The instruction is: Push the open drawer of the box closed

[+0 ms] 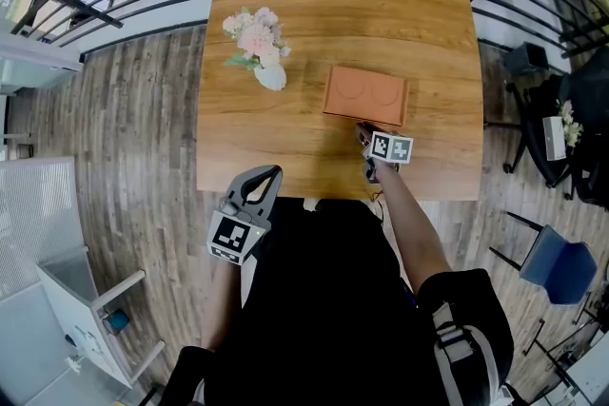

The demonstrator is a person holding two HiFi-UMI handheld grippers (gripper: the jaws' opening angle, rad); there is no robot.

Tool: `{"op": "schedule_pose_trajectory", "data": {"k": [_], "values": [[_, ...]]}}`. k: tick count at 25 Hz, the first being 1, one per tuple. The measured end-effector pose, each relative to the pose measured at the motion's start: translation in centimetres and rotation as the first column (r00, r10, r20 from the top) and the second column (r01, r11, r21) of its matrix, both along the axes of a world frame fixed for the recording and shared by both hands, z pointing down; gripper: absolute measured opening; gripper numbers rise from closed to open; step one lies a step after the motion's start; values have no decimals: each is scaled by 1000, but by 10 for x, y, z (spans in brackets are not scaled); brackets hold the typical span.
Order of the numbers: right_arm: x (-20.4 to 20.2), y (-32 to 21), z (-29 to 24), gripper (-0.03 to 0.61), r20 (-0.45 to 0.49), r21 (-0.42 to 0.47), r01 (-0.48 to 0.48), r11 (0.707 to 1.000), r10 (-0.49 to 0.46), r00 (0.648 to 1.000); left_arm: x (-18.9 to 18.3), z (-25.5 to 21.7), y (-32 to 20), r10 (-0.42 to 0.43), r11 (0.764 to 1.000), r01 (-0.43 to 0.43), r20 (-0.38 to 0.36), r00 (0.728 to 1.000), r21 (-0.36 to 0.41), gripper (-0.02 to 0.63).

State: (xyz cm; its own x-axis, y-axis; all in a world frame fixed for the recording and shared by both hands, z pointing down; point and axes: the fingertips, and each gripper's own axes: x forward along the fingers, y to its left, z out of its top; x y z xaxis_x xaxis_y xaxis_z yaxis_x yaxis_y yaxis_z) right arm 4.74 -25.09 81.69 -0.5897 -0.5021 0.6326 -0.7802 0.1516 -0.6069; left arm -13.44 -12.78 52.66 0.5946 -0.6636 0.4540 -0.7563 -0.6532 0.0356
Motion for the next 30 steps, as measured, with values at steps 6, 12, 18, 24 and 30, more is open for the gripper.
{"op": "schedule_pose_trajectory", "data": {"k": [6,12,18,24,30], "values": [[-1,-2,-6,84,17,4,2,1000,-2,1000,3,-2,-1,-1,1000,1,2,1000,-1,23],[2,-3,-1,84,14,7,1,1000,-1,1000,5,-3,-3,1,1000,-1,3,1000,3,23],[-1,-2,-4,115,34,30,16,999,-17,999,9,-5,-5,10,1000,-10,0,1000,7,23],[3,3,-6,144,40,28,2,1000,-3,999,11,-8,-4,18,1000,-18,2,1000,11,23],[20,19,-2,143,12,21,-13,1000,13,1000,16,-9,-1,40,999,-40,-3,999,21,23]]}}
